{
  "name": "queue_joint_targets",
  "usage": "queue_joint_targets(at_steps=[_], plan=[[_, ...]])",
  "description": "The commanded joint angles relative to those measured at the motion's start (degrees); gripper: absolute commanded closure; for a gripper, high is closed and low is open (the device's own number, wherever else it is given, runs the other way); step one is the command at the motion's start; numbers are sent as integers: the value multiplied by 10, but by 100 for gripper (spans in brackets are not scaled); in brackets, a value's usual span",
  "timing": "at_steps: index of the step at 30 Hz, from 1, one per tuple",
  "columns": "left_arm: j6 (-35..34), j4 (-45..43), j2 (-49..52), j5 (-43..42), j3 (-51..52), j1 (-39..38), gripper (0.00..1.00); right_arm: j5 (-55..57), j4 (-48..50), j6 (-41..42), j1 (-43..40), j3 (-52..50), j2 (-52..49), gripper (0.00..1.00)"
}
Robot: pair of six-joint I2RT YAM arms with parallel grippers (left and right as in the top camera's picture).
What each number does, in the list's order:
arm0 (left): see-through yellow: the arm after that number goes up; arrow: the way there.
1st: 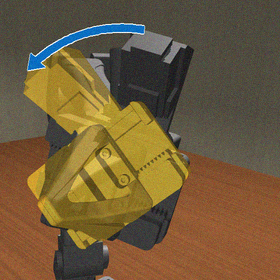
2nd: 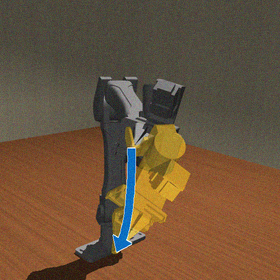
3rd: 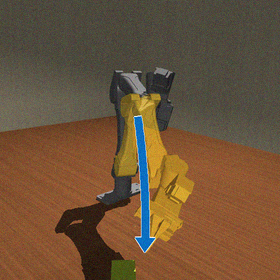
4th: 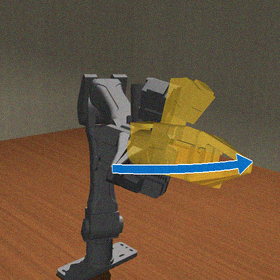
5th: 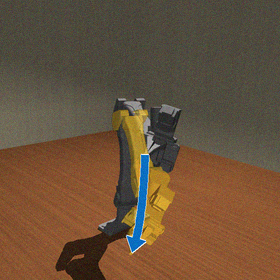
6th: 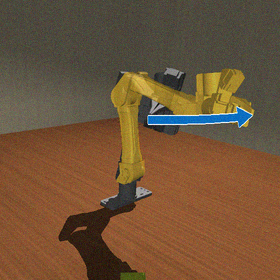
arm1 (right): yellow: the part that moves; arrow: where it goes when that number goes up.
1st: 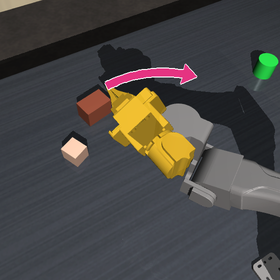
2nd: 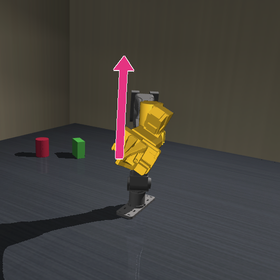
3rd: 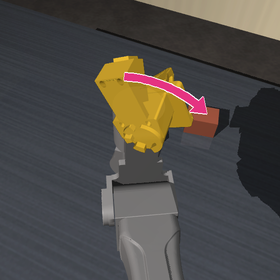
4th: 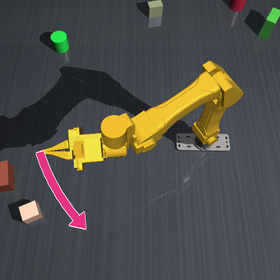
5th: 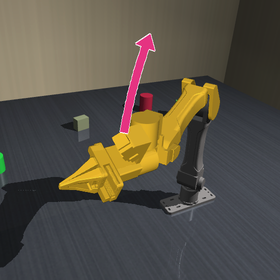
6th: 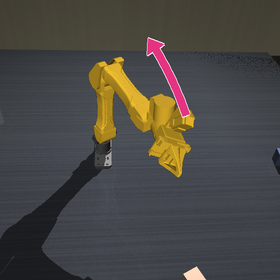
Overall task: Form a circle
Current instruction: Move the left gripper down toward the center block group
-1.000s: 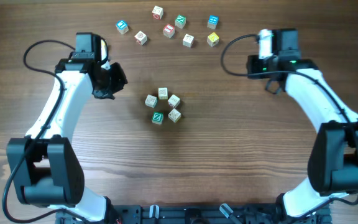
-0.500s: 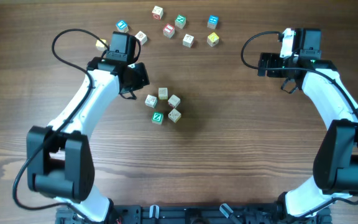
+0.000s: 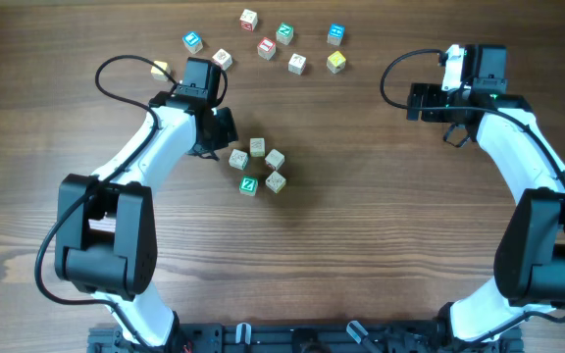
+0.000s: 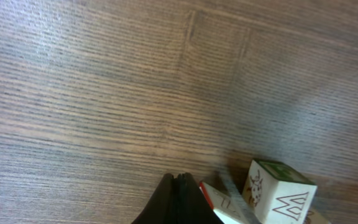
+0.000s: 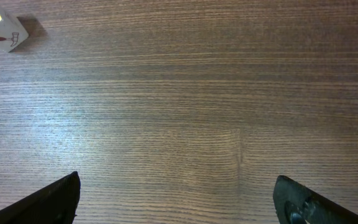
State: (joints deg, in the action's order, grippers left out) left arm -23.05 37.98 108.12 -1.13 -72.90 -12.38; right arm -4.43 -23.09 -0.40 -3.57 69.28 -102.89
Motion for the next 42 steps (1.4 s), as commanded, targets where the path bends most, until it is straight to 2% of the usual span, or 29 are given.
queue_joint_targets(at_steps=[1,5,35,42], plan=[[-4,-28,9,6,28,-2,96,0,1,5,1,8,-4,0],[-4,-66,9,6,55,-2,96,0,1,6,1,8,-4,0],[-4,-39,9,-11,55,-30,93,0,1,6,1,8,-4,0],[-4,-37,5,46,51,-29,94,0,1,6,1,8,-4,0]])
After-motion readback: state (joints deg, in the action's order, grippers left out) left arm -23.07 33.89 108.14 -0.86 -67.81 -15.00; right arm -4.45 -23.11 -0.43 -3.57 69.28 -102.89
